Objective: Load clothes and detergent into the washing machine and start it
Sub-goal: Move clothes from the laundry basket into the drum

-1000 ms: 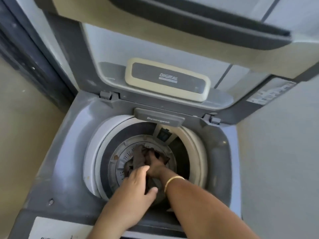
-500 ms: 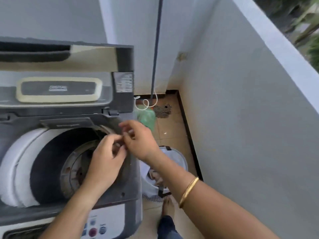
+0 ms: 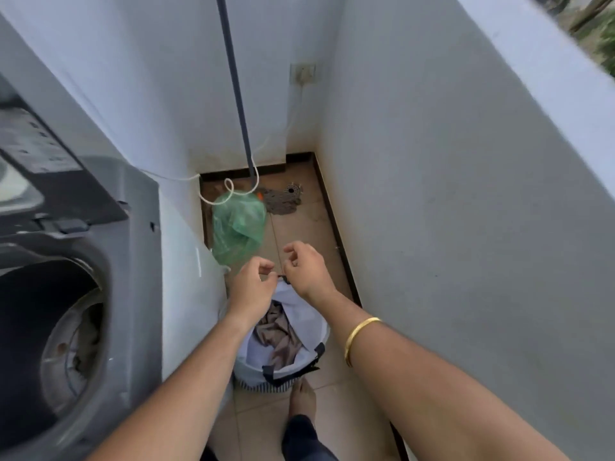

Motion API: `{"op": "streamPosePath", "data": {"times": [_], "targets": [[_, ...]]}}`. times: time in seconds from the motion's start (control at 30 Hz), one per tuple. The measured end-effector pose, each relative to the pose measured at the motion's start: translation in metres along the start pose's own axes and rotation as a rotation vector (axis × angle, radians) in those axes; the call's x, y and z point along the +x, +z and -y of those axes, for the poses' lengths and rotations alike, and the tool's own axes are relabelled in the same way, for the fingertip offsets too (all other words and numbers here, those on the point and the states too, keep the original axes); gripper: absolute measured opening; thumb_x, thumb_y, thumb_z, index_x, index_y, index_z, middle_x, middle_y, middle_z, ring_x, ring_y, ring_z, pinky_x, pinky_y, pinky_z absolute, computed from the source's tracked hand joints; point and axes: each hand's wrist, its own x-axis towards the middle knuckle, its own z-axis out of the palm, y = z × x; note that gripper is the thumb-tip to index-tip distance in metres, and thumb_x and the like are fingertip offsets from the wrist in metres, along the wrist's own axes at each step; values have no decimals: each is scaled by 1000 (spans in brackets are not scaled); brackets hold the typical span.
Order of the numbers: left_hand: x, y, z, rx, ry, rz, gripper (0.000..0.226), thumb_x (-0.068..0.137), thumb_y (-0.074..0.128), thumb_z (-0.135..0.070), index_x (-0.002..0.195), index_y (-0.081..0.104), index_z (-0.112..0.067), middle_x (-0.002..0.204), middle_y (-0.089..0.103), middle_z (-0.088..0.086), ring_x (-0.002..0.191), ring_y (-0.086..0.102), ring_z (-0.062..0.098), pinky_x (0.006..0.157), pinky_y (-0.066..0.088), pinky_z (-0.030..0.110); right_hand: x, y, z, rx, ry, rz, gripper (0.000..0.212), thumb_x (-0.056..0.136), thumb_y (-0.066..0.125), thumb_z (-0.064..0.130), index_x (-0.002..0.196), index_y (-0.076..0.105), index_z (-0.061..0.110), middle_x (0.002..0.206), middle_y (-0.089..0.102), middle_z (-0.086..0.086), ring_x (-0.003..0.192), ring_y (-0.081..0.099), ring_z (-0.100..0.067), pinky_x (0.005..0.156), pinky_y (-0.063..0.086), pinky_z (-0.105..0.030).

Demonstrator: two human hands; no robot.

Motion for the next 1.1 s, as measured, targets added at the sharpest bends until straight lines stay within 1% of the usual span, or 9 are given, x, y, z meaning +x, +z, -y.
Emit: {"op": "streamPosePath", "data": {"times": [0.13,0.3,0.4,0.5,0.67,0.87,0.93,1.03,1.1], "targets": [[38,52,69,52,-123,28,23,113,64,-14,134,66,-6,121,63,3,116,63,28,93,43,33,36,56,-71,-11,131,112,38,105,55,7,142,62,3,145,61,-23,133,59,-40,114,50,-47],[70,110,161,79,-263,46,7,111,63,-7,117,65,-7,115,66,11,109,61,27,91,44,33,67,142,-169,-50,235,203,36,104,59,9,139,62,6,141,62,-21,128,61,-39,105,52,-44],[80,144,219,86,-341,76,19,108,65,-7,127,67,-3,128,71,16,120,67,35,98,51,38,82,192,-221,-71,294,269,30,107,56,10,135,62,4,139,60,-23,127,60,-41,105,52,-43],[91,170,265,105,-359,92,23,108,64,-7,130,66,-5,130,69,15,119,67,32,100,53,39,99,237,-267,-90,351,321,30,106,58,13,135,62,5,142,59,-23,130,59,-41,106,50,-43],[101,209,335,114,-396,112,28,111,62,-9,139,65,-6,132,62,6,115,59,17,99,46,30,134,317,-336,-82,432,384,50,104,63,18,151,51,3,150,54,-29,140,53,-46,116,45,-45],[112,230,379,134,-398,127,29,109,63,-10,138,65,-11,134,58,0,120,61,19,101,45,30,180,400,-395,-214,433,372,82,100,63,22,168,19,13,159,44,-30,144,50,-52,123,44,-58],[117,235,385,121,-402,107,30,109,62,-10,139,64,-12,137,60,0,120,58,15,101,43,27,187,411,-402,-274,404,356,69,102,58,17,165,30,12,157,50,-29,142,54,-50,122,46,-57],[121,235,385,98,-408,104,30,110,62,-9,139,64,-13,137,61,0,123,58,14,101,42,25,190,413,-404,-359,405,386,38,108,52,10,144,61,5,148,64,-23,138,62,-43,116,51,-49],[118,232,379,98,-410,109,29,111,61,-10,140,64,-13,138,61,0,124,58,14,101,42,25,187,412,-408,-419,385,355,36,110,46,6,142,63,4,148,65,-22,136,63,-42,113,53,-48]]}}
